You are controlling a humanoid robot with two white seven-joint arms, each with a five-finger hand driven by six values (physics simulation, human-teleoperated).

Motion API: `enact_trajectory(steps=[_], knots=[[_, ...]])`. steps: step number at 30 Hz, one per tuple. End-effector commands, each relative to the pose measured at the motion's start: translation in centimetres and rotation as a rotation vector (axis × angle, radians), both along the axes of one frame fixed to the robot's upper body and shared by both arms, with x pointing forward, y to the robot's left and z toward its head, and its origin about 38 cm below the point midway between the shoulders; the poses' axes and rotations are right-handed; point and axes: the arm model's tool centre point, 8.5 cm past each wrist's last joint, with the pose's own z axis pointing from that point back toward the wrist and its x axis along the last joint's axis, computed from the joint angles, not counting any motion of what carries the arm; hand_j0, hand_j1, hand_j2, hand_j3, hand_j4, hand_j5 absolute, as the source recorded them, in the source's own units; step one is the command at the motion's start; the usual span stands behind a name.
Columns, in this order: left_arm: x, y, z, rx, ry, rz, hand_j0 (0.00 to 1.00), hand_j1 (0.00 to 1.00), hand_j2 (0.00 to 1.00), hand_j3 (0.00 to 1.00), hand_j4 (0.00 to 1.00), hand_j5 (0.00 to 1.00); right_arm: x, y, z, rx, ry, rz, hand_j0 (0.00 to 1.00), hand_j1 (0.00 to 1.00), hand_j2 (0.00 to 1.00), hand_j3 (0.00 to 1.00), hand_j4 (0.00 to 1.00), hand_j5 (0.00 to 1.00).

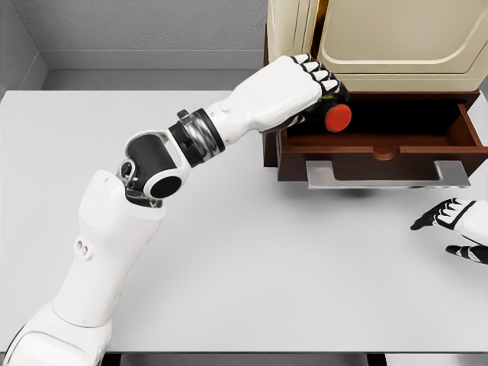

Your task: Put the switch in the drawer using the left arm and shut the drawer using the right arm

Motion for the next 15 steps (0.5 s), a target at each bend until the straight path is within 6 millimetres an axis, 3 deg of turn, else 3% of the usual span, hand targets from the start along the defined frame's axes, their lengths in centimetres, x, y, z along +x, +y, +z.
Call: enact_trajectory(steps=[1, 8, 15], knots=[[0.0, 0.0, 0.1, -0.004, 0.000, -0.002, 0.69, 0.69, 0.69, 0.69, 0.69, 0.69, 0.0, 0.0, 0.1, 0.002, 0.001, 0.000, 0.74, 0.74, 0.74, 0.74, 0.74, 0.74], [-0.1, 0.0, 0.1, -0.005, -0.001, -0.003, 0.69, 0.69, 0.69, 0.69, 0.69, 0.69, 0.1, 0.0, 0.2, -0.001, -0.001, 0.002, 0.74, 0.74, 0.74, 0.74, 0.74, 0.74], [-1.0, -0.1, 0.1, -0.016, -0.012, -0.025, 0.82, 0.82, 0.82, 0.82, 0.82, 0.82, 0.2, -0.1, 0.4, -0.006, -0.004, 0.002, 0.74, 0.74, 0.74, 0.74, 0.74, 0.74]])
